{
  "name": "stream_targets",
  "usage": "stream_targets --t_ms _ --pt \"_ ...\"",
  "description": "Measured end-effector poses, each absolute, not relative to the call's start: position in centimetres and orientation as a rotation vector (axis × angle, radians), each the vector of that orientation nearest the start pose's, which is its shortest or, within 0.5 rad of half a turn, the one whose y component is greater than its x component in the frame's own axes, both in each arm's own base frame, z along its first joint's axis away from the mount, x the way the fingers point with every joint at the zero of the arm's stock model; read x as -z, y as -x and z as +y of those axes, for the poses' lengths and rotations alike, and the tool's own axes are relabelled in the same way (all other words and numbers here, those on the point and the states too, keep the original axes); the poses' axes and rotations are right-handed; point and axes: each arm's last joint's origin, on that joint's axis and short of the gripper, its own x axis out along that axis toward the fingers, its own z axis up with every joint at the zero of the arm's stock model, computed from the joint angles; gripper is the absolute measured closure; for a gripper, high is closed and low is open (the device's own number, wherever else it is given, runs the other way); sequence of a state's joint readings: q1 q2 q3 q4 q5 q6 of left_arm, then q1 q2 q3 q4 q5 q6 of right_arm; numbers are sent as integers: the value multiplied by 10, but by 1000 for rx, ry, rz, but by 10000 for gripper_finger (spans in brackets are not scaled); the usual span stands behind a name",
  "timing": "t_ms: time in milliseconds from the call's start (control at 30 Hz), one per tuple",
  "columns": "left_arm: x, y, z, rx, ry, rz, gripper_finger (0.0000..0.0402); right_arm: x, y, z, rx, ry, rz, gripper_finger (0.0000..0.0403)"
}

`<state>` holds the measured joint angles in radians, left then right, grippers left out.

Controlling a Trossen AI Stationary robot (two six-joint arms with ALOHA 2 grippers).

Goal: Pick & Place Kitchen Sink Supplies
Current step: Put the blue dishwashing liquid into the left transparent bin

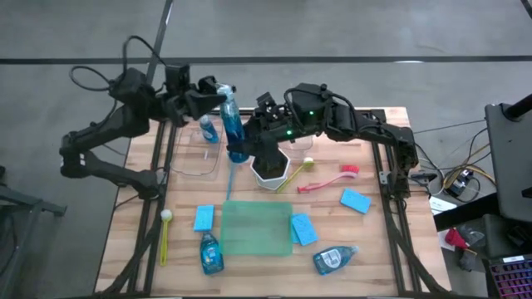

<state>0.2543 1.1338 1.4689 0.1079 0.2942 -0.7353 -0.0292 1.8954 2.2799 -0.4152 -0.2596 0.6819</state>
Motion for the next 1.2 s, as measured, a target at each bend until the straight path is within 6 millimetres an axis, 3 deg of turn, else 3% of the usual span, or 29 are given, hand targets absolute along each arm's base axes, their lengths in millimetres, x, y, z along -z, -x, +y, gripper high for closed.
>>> stream_targets --t_ms 467,833,1033,1200 --pt "-522 -202 41 255 650 -392 161 -495 -405 -5 -203 -703 130 92" --pt "-519 -205 42 254 664 -360 275 -494 -405 -5 -203 -707 141 92" --pt "-521 -202 41 254 661 -365 274 -495 -405 -5 -204 -697 137 86" --pt "-524 -192 38 273 658 -372 258 -497 -404 -5 -210 -661 127 43"
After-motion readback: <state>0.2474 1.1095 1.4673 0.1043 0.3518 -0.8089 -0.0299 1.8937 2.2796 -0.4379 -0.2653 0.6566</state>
